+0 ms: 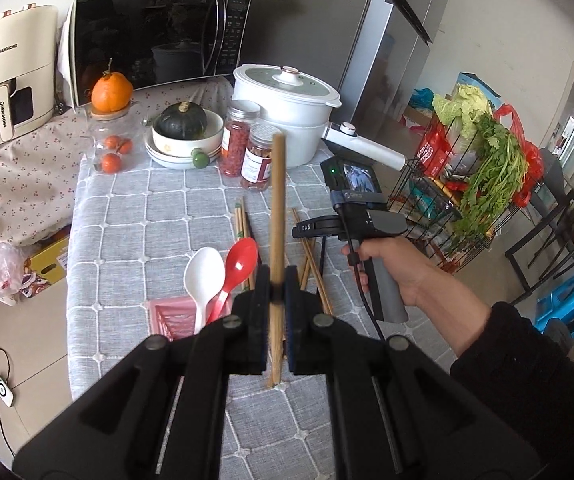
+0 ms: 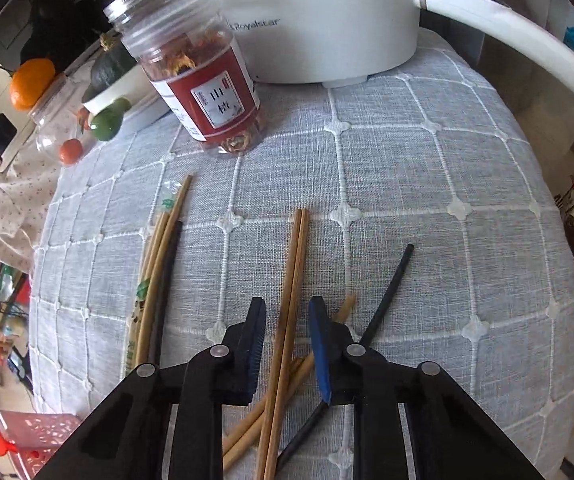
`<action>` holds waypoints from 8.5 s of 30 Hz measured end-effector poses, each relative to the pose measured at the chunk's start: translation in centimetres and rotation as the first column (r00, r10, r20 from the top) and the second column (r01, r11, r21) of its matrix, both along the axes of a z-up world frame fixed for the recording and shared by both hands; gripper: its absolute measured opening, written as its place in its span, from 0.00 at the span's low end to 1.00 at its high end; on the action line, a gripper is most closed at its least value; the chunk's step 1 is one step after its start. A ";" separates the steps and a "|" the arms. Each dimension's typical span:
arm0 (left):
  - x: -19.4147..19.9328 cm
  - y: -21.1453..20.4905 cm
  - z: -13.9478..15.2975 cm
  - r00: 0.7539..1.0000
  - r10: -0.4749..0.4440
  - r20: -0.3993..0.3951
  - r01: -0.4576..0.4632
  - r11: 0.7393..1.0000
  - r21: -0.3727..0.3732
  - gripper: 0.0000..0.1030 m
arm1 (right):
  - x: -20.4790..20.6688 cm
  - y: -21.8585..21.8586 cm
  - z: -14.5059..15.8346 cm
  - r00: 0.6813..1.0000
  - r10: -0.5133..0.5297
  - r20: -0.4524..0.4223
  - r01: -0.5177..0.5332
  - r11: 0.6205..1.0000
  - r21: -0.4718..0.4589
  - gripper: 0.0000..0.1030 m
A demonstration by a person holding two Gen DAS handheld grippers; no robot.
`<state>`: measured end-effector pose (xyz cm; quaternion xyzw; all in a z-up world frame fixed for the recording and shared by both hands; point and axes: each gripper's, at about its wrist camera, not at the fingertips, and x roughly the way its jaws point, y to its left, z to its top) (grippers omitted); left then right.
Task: Organize utensils
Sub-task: 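Lower the wooden chopstick into the basket with the left tool while the right tool grasps two wooden chopsticks, then lower the two wooden chopsticks into the basket with the right tool while the left tool releases its chopstick, then move the right tool from the basket to the black chopstick, then close the right tool on the black chopstick, then lift the black chopstick with the right tool while the left tool grasps a wooden chopstick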
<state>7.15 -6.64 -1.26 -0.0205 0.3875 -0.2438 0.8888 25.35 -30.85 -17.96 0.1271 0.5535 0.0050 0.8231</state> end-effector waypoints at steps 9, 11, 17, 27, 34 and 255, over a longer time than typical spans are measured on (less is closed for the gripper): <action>-0.7 1.7 1.3 0.999 0.016 0.031 -0.015 0.998 -0.054 0.07 | -1.5 0.3 2.1 0.997 -0.034 0.075 0.038 0.998 -0.045 0.09; -1.1 2.0 2.1 0.998 0.024 0.059 -0.020 0.998 -0.064 0.07 | -2.9 -0.1 3.9 0.991 -0.051 0.122 0.054 0.998 -0.025 0.09; -1.8 2.7 3.4 0.990 0.067 0.128 -0.057 0.996 -0.074 0.07 | -8.3 -0.4 10.4 0.957 -0.076 0.279 0.072 0.997 0.023 0.08; -1.7 5.2 4.9 0.943 0.206 0.261 -0.194 0.979 -0.069 0.07 | -16.4 1.7 18.2 0.858 -0.034 0.512 0.018 0.999 0.035 0.07; -0.7 6.3 4.0 0.949 0.233 0.214 -0.220 0.972 -0.083 0.07 | -14.4 1.8 16.4 0.899 0.031 0.438 -0.058 0.997 0.047 0.13; 10.5 -20.6 -13.8 0.939 -0.062 -0.337 0.189 0.914 0.358 0.07 | -14.7 -13.3 3.4 0.986 -0.157 0.054 0.145 0.974 0.175 0.08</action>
